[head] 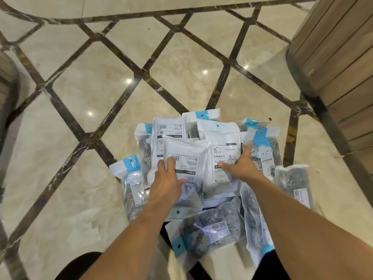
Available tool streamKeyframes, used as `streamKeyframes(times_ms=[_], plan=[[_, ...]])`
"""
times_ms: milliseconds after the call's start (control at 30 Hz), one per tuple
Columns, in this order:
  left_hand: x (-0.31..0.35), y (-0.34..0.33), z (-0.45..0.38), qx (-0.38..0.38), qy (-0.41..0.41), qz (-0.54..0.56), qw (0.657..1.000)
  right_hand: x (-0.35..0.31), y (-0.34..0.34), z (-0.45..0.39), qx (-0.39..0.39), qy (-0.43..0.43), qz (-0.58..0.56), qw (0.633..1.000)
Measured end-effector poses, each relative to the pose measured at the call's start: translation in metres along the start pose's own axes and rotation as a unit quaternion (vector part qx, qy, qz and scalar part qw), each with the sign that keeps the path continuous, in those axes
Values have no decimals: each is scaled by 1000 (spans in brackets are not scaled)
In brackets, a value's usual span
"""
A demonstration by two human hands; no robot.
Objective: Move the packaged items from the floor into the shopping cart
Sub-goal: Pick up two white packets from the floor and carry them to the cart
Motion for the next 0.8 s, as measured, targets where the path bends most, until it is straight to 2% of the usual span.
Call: streamKeyframes(times_ms=[100,300,367,467,600,800], plan=[[1,3,-2,26,42,22,999,0,0,0,6,-39,-23,999],[-20,18,-17,51,203,151,966,-3,-3,-4,37,37,-33,998],[-24,22,-19,46,209,188,958,-13,-2,3,63,55,-36,996],[-20,28,-18,56,190,249,948,-18,-5,6,62,63,-22,996],[-10,47,-17,72,155,249,953,-52,14,33,100,85,-23,991],[46,155,-6,94,145,300,938,-121,94,105,122,80,-66,987]])
Point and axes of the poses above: each hand's wrist, its own z-axis away from the middle knuckle, its own y-axis out of the back of the hand, x = y × z, the point moved 2 cm from there along -z, towards the middle knuckle, and after that the axes turned 13 degrees about x, right-handed, at the moved point
